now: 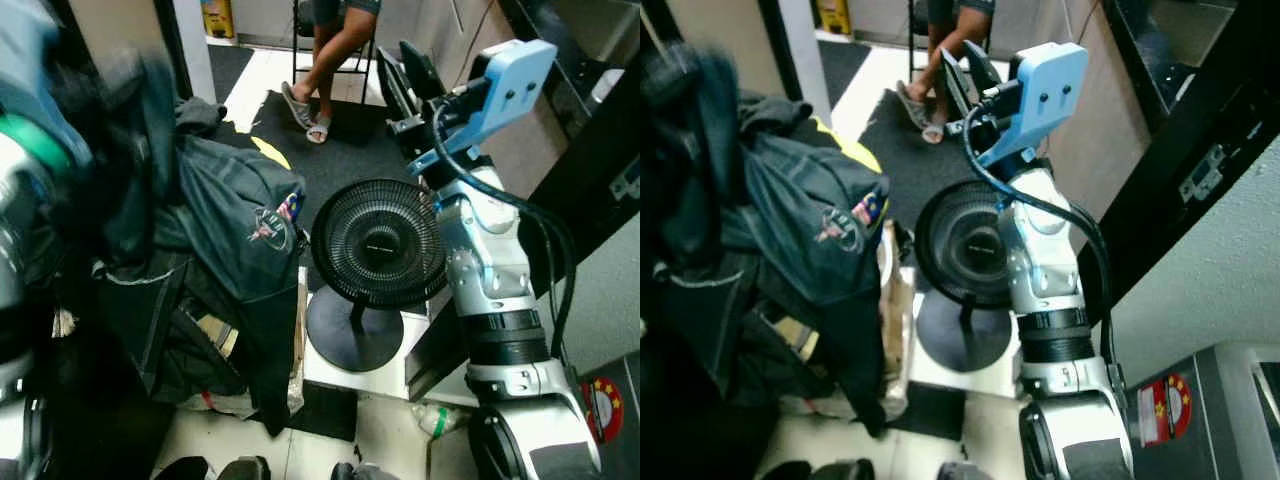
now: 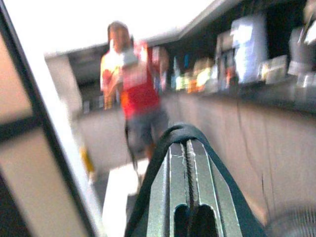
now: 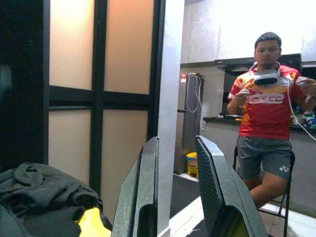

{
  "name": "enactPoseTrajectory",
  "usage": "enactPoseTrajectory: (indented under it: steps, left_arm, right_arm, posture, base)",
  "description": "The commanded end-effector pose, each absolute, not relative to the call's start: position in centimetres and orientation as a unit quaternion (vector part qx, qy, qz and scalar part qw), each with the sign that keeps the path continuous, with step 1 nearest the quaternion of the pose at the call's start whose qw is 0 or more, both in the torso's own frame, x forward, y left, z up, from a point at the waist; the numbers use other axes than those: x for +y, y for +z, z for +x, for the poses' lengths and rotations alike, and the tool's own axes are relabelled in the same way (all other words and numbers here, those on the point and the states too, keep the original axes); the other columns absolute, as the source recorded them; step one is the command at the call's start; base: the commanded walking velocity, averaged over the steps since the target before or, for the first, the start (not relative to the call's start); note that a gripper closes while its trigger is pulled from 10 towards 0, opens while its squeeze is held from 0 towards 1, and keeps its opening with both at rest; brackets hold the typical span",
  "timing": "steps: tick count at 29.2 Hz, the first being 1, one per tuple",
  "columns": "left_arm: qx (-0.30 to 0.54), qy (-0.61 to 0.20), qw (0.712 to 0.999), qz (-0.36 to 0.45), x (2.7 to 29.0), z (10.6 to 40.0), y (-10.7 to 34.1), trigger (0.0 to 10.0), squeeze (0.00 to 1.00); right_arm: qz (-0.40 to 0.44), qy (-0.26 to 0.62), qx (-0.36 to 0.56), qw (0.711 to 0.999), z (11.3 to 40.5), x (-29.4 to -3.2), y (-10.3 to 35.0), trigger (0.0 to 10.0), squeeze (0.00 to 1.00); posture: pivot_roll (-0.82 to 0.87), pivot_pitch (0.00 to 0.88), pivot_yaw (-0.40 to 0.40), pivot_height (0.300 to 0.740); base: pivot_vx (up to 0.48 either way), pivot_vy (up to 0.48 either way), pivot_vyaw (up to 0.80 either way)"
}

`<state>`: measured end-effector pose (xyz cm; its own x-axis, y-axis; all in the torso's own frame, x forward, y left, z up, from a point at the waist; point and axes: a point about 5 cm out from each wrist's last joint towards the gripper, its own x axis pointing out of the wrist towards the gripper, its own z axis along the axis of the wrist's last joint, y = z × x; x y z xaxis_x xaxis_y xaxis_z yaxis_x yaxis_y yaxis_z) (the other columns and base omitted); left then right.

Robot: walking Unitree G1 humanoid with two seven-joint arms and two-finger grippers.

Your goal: Clothes washing

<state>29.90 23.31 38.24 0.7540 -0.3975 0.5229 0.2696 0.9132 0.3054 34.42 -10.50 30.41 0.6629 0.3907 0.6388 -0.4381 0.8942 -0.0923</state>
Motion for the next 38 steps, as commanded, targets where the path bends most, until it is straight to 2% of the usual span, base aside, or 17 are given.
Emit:
enactPoseTrajectory:
  steps: [1, 4, 5, 7, 8, 9, 11, 13, 27, 29, 31, 33, 35, 38]
  left_arm:
    - [-0.309, -0.196, 0.924, 0.110, 23.1, 29.6, 38.6, 10.0, 0.00]
    - [-0.313, -0.209, 0.918, 0.129, 22.7, 29.3, 38.9, 10.0, 0.00]
    - [-0.293, -0.232, 0.912, 0.167, 22.0, 29.2, 38.0, 10.0, 0.00]
    - [-0.293, -0.232, 0.912, 0.167, 22.0, 29.2, 38.0, 10.0, 0.00]
    - [-0.270, -0.267, 0.902, 0.205, 21.1, 28.8, 36.8, 10.0, 1.00]
    - [-0.270, -0.267, 0.902, 0.205, 21.1, 28.8, 36.8, 10.0, 1.00]
    - [-0.215, -0.331, 0.883, 0.252, 19.8, 27.8, 34.2, 10.0, 1.00]
    - [-0.197, -0.348, 0.881, 0.255, 19.7, 27.6, 33.3, 10.0, 1.00]
    - [-0.170, -0.346, 0.885, 0.261, 20.2, 28.4, 32.3, 10.0, 1.00]
    - [-0.132, -0.336, 0.890, 0.277, 21.5, 28.5, 31.3, 10.0, 1.00]
    - [-0.132, -0.336, 0.890, 0.277, 21.5, 28.5, 31.3, 10.0, 1.00]
    - [-0.095, -0.322, 0.900, 0.278, 23.3, 28.4, 30.2, 10.0, 1.00]
    - [-0.095, -0.322, 0.900, 0.278, 23.3, 28.4, 30.2, 10.0, 1.00]
    - [-0.050, -0.343, 0.903, 0.253, 24.3, 28.0, 28.6, 10.0, 1.00]
  right_arm:
    - [0.038, 0.228, -0.340, 0.912, 34.5, -10.4, 30.5, 10.0, 0.00]
    - [0.038, 0.228, -0.341, 0.911, 34.5, -10.3, 30.5, 10.0, 0.00]
    - [0.039, 0.226, -0.341, 0.912, 34.5, -10.4, 30.5, 10.0, 0.00]
    - [0.039, 0.226, -0.341, 0.912, 34.5, -10.4, 30.5, 10.0, 0.00]
    - [0.039, 0.224, -0.341, 0.912, 34.4, -10.5, 30.5, 10.0, 0.00]
    - [0.039, 0.224, -0.341, 0.912, 34.4, -10.5, 30.5, 10.0, 0.00]
    - [0.040, 0.222, -0.341, 0.913, 34.4, -10.6, 30.4, 10.0, 0.00]
    - [0.041, 0.222, -0.341, 0.913, 34.4, -10.6, 30.4, 10.0, 0.00]
    - [0.042, 0.223, -0.340, 0.913, 34.5, -10.5, 30.4, 10.0, 0.00]
    - [0.042, 0.222, -0.340, 0.913, 34.5, -10.5, 30.4, 10.0, 0.00]
    - [0.042, 0.222, -0.340, 0.913, 34.5, -10.5, 30.4, 10.0, 0.00]
    - [0.044, 0.221, -0.339, 0.913, 34.5, -10.5, 30.4, 10.0, 0.00]
    - [0.044, 0.221, -0.339, 0.913, 34.5, -10.5, 30.4, 10.0, 0.00]
    - [0.045, 0.225, -0.339, 0.912, 34.6, -10.3, 30.3, 10.0, 0.00]
  posture:
    - [0.13, 0.046, 0.029, 0.740]
    - [0.13, 0.046, 0.034, 0.740]
    - [0.13, 0.046, 0.036, 0.740]
    - [0.13, 0.046, 0.036, 0.740]
    - [0.13, 0.052, 0.039, 0.740]
    - [0.13, 0.052, 0.039, 0.740]
    - [0.13, 0.053, 0.038, 0.740]
    - [0.13, 0.056, 0.034, 0.740]
    - [0.13, 0.056, 0.035, 0.740]
    - [0.14, 0.055, 0.037, 0.740]
    - [0.14, 0.055, 0.037, 0.740]
    - [0.15, 0.056, 0.030, 0.740]
    - [0.15, 0.056, 0.030, 0.740]
    - [0.15, 0.051, 0.027, 0.740]
  base:
    - [0.000, 0.000, 0.00]
    - [0.000, 0.000, 0.00]
    - [0.000, 0.000, 0.00]
    - [0.000, 0.000, 0.00]
    - [0.000, 0.000, 0.00]
    - [0.000, 0.000, 0.00]
    - [0.000, 0.000, 0.00]
    - [0.000, 0.000, 0.00]
    - [0.000, 0.000, 0.00]
    - [0.000, 0.000, 0.00]
    - [0.000, 0.000, 0.00]
    - [0.000, 0.000, 0.00]
    - [0.000, 0.000, 0.00]
    - [0.000, 0.000, 0.00]
